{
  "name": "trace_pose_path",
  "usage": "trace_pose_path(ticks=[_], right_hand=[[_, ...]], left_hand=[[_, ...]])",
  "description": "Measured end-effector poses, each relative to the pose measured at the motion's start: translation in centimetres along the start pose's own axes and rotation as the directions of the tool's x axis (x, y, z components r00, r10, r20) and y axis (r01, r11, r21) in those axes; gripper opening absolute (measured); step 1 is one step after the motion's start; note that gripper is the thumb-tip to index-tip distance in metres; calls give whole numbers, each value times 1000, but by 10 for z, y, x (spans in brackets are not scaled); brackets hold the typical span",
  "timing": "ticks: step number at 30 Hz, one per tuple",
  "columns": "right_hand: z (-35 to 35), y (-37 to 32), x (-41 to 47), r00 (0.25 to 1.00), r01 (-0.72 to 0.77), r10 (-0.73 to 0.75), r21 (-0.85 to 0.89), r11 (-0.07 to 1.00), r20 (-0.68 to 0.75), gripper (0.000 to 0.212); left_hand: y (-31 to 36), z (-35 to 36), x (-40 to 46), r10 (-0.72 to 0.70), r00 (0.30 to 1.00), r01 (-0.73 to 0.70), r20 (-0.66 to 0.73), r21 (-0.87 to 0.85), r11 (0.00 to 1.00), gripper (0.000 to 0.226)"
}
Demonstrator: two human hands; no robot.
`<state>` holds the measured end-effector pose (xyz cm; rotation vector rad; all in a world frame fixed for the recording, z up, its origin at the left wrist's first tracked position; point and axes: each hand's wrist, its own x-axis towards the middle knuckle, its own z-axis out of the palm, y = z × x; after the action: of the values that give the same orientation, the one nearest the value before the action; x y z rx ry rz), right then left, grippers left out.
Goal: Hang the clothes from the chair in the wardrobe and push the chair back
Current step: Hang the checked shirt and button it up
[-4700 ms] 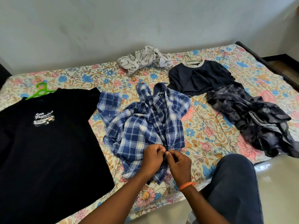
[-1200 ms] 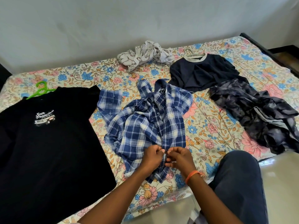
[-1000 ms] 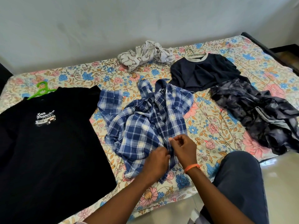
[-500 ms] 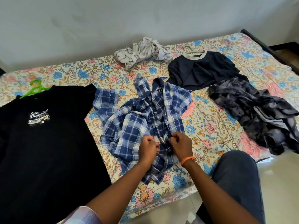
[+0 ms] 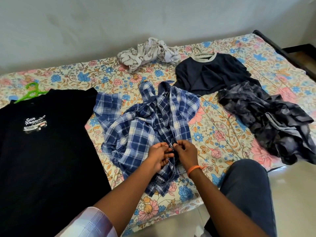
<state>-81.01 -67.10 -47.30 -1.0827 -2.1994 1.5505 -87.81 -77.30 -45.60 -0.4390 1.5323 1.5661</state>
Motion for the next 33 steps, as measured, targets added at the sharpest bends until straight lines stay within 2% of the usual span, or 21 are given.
trace_pose_path(ticks=[2, 8, 14, 19, 21, 22, 25, 27, 28, 31, 33], right_hand=[[-1, 0, -1, 1000, 8, -8, 15, 1000, 0, 9], [-3, -4, 0, 1000, -8, 9, 57, 998, -20, 12], [0, -9, -2, 999, -32, 31, 128, 991, 6, 11], [-5, -7, -3, 1000, -25, 24, 87, 996, 21, 11], [-5, -6, -6, 998, -15, 20, 79, 997, -52, 13], [-6, -5, -7, 994, 10, -5, 54, 998, -105, 12], [-5, -5, -15, 965, 174, -196, -133, 976, -175, 10], [-4, -5, -21, 945, 247, -287, -231, 941, -159, 10], [-4, -4, -23, 936, 267, -314, -257, 929, -162, 9], [-6, -3, -27, 921, 294, -350, -282, 913, -173, 5], [-8, -5, -31, 918, 309, -361, -272, 911, -165, 4]], left_hand=[[0, 1, -2, 63, 998, -63, 14, 43, 997, 13], [4, 0, 1, 150, 985, -150, 83, -5, 989, 14], [18, 2, 0, 120, 977, -137, 176, 86, 987, 16], [31, -4, 1, 65, 963, -132, 260, 251, 959, 15], [31, -1, -2, 139, 965, -213, 222, 355, 910, 10], [29, 1, -1, 216, 959, -277, 185, 442, 853, 8], [20, 8, -2, 439, 890, -396, 121, 683, 614, 18], [14, 11, -5, 483, 867, -410, 123, 727, 551, 21], [12, 11, -6, 479, 869, -415, 124, 710, 569, 21], [9, 10, -14, 425, 900, -403, 100, 566, 719, 16], [6, 7, -15, 400, 910, -396, 105, 498, 771, 15]])
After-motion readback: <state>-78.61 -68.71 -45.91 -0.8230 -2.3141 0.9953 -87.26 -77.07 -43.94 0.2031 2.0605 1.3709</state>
